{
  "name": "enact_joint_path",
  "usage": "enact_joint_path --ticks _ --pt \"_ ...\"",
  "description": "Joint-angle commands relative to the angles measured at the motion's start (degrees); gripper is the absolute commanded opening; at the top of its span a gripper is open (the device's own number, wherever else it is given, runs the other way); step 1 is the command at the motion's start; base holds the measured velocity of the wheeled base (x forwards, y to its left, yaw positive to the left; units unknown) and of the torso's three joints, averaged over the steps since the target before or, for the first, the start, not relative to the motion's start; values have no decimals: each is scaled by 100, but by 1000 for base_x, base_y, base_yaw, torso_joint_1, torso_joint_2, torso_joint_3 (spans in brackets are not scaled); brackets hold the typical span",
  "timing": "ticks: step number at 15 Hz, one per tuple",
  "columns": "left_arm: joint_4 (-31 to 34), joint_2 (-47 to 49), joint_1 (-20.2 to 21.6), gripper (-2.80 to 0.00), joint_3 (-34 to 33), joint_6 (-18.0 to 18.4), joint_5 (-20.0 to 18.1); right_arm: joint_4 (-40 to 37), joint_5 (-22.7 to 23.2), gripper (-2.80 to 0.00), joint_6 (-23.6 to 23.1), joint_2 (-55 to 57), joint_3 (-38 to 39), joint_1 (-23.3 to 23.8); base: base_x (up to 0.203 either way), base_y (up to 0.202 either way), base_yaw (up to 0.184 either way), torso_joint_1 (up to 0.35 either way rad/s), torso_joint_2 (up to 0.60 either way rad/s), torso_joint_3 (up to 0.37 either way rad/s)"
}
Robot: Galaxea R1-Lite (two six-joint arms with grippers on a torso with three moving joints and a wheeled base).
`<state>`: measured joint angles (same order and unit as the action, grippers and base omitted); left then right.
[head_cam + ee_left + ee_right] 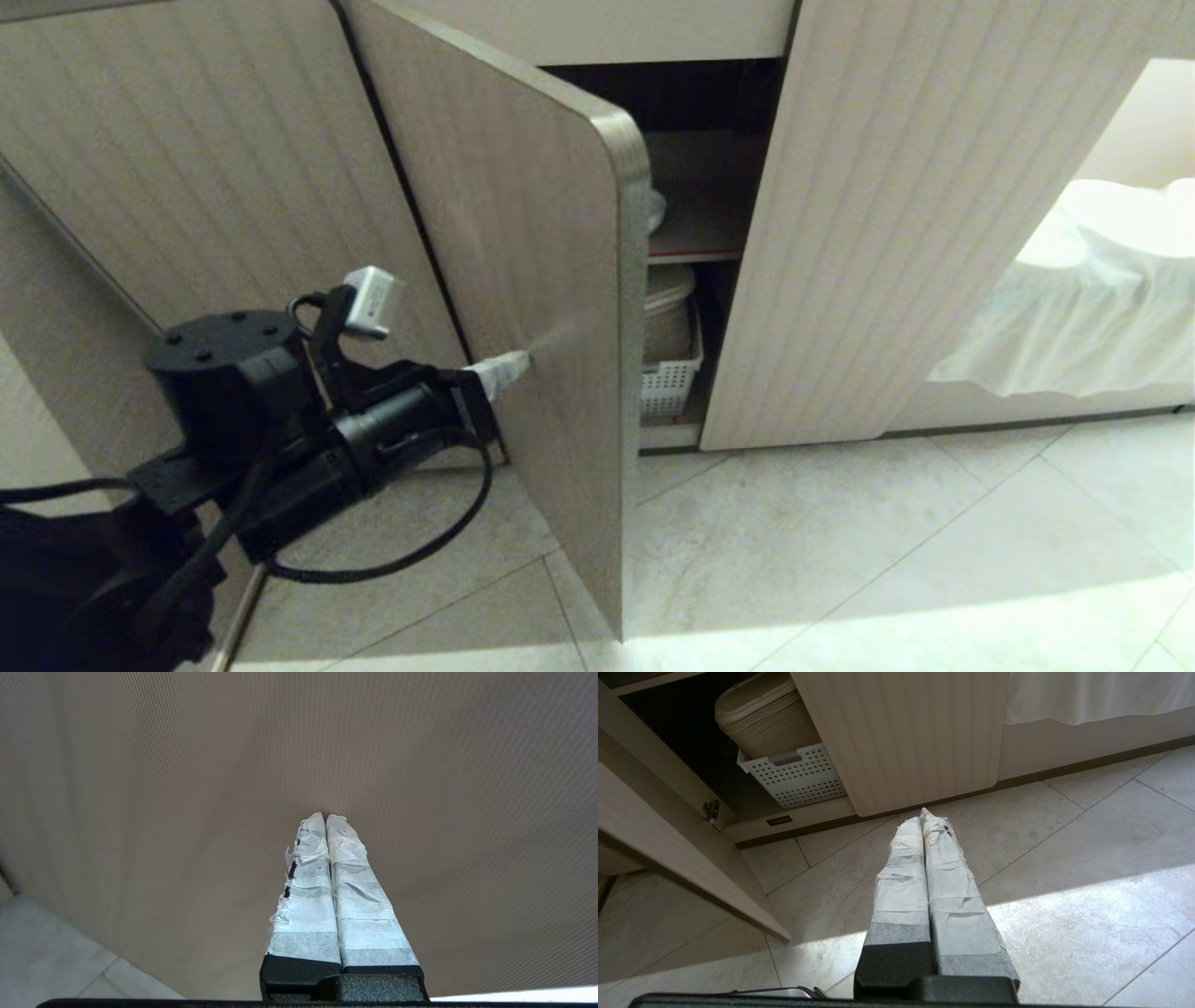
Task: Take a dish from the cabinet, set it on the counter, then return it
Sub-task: Close the cabinet door
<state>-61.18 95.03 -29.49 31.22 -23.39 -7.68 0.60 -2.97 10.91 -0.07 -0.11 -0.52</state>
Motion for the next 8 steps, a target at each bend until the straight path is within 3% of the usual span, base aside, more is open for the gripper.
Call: enact_joint_path --ticks 1,8 --pt "-81 465 -5 -280 414 -7 -5 2 -1 -280 8 7 2 0 0 0 0 0 0 0" --pt "-95 1351 -90 -280 1700 24 147 2 -1 -280 -1 7 1 0 0 0 0 0 0 0"
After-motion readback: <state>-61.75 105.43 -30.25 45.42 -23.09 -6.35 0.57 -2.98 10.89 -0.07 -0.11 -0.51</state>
